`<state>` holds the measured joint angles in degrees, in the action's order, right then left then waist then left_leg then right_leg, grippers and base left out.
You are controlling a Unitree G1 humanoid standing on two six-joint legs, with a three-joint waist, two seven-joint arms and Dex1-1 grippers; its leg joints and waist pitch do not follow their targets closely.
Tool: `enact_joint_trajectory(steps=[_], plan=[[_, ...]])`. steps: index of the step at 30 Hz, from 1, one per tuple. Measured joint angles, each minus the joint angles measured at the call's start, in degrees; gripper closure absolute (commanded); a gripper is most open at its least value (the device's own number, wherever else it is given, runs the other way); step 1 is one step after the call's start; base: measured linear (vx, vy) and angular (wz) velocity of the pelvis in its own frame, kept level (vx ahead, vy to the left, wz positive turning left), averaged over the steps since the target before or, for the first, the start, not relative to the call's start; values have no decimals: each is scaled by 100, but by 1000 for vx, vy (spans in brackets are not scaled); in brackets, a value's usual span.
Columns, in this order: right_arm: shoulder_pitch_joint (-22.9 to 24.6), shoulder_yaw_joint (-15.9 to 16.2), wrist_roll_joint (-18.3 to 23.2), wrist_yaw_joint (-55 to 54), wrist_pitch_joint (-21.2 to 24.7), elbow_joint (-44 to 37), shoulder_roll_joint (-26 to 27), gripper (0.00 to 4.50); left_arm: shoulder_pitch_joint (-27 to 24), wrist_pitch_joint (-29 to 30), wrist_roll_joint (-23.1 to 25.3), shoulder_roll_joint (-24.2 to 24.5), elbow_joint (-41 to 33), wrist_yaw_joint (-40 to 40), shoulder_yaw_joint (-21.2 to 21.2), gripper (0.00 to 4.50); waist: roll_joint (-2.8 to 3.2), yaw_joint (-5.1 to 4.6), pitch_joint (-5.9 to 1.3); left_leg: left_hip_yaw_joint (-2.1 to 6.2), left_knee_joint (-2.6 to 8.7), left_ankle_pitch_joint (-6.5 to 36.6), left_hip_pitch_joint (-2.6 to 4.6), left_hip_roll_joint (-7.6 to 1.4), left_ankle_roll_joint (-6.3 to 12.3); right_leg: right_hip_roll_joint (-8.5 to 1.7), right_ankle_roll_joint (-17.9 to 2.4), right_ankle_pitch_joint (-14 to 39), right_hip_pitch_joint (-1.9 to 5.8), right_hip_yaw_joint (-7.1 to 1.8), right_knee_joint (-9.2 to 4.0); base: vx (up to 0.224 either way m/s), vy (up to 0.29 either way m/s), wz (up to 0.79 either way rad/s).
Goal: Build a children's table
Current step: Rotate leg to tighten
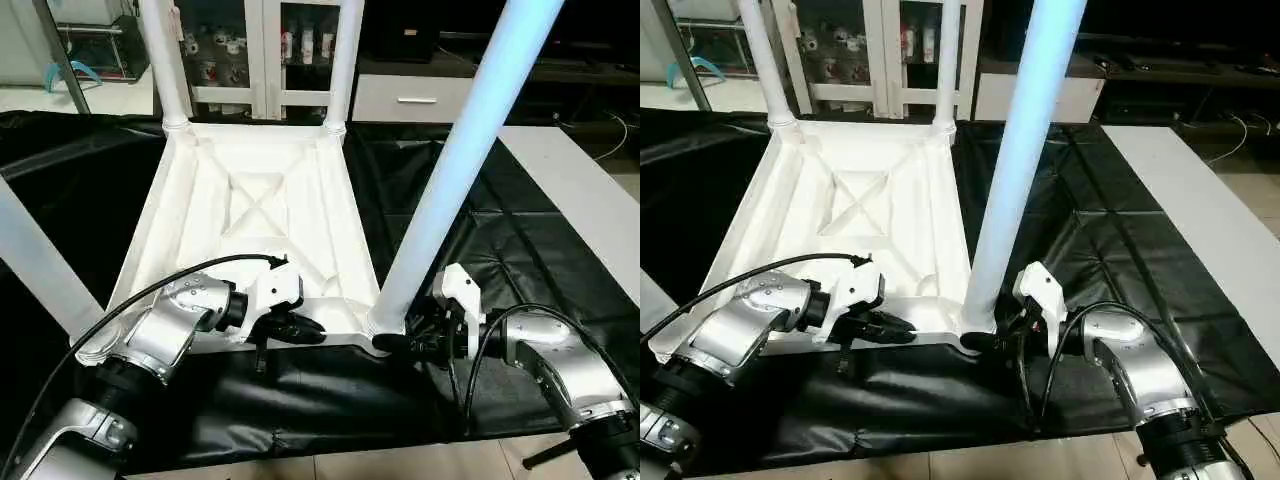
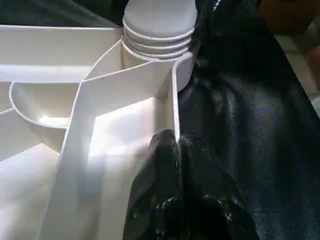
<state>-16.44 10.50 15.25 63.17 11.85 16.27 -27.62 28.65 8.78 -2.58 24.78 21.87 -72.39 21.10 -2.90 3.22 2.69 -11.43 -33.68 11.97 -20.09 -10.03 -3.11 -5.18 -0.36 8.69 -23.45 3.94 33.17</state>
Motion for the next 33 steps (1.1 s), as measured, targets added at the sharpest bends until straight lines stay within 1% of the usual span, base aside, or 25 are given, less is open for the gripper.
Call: enact_joint_trajectory(steps=[1, 2, 3, 8, 19, 21, 22, 23, 24, 26, 28, 30, 32, 33], plan=[[-4, -1, 0, 17, -5, 13, 0, 136, -14, 6, 3, 3, -23, 0, 0, 450, -3, 1, -1, 0, 0, 0, 0, 0, 0, 0, 0, 0, 0, 0, 0, 0, 0, 0], [-4, -3, 0, 40, -6, 22, -1, 161, -24, 9, 2, 4, -33, 0, 0, 450, -8, 2, -3, 0, 0, 0, 0, 0, 0, 0, 0, 0, 0, 0, 0, 0, 0, 0], [-6, -4, 0, 50, -8, 28, -1, 167, -28, 9, 2, 4, -36, 0, 0, 450, -11, 3, -3, 0, -1, 0, 0, 0, 0, 0, 0, 0, 0, 0, 1, 0, 0, 0], [-14, -4, 0, 89, -9, 44, -9, 182, -34, 10, 2, 2, -42, 0, 3, 450, -14, 8, -5, 0, -4, 0, 1, 0, 0, 0, 0, 0, 1, 0, 3, 0, 0, 0], [-12, -29, 17, 109, 34, 51, 11, 183, -56, 49, -1, 7, -81, -1, -2, 450, -14, 11, -5, 0, -7, 0, 1, 0, 1, 0, 0, 0, 1, 0, 7, 0, 0, 0], [-10, -95, 17, 20, 16, 134, 167, 183, -62, 55, -4, -16, -80, 13, -16, 450, -23, 1, -10, 0, -10, -1, 4, -2, 0, 0, 0, 0, 1, 0, 12, 0, 0, 0], [-11, -141, 15, -112, -36, 234, 325, 184, -65, 86, 7, -31, -52, 66, -56, 450, -32, -9, -16, 0, -12, -2, 7, -2, -1, 0, 0, 0, 3, -1, 18, 0, 0, 0], [-14, -213, 7, -297, -86, 338, 441, 184, -63, 116, 36, -57, -13, 159, -111, 450, -42, -39, -22, 0, -19, -2, 7, -3, -2, 1, -1, -1, 5, -2, 27, 0, 0, 0], [-34, -277, -6, -566, -137, 472, 625, 184, -54, 147, 69, -108, 46, 305, -161, 450, -46, -89, -25, -1, -26, -4, 8, -3, -5, 0, -9, -6, 13, -4, 30, 0, 0, 0], [-187, -385, -73, -1095, -146, 717, 886, 184, 32, 202, 193, -279, 211, 656, -230, 450, -46, -173, -25, 1, -46, -5, 13, -2, -7, 0, 17, 10, 22, -4, 30, -57, 7, -5], [-323, -466, -181, -1729, -135, 910, 1206, 185, 135, 249, 337, -503, 373, 1061, -247, 450, -47, -240, -26, 14, -58, -5, 13, -2, -7, 0, 21, 12, 23, 2, 15, -29, 6, -3], [-512, -629, -294, -2573, -124, 1161, 1622, 185, 304, 383, 474, -758, 617, 1540, -290, 450, -47, -323, -25, 19, -65, -5, 14, -2, -7, 0, 21, 12, 18, 8, -8, 0, 0, 0], [-824, -811, -446, -3499, -127, 1547, 2026, 186, 513, 636, 605, -1123, 898, 2164, -347, 450, -44, -376, -23, 29, -86, -5, 9, 2, -6, -1, 22, 13, 17, 12, -16, -25, 10, -3], [-919, -857, -484, -3798, -127, 1656, 2115, 186, 561, 706, 662, -1256, 960, 2377, -355, 450, -45, -394, -22, 30, -87, -5, 6, 5, -6, -5, 23, 14, 16, 14, -23, -50, 19, -5]])
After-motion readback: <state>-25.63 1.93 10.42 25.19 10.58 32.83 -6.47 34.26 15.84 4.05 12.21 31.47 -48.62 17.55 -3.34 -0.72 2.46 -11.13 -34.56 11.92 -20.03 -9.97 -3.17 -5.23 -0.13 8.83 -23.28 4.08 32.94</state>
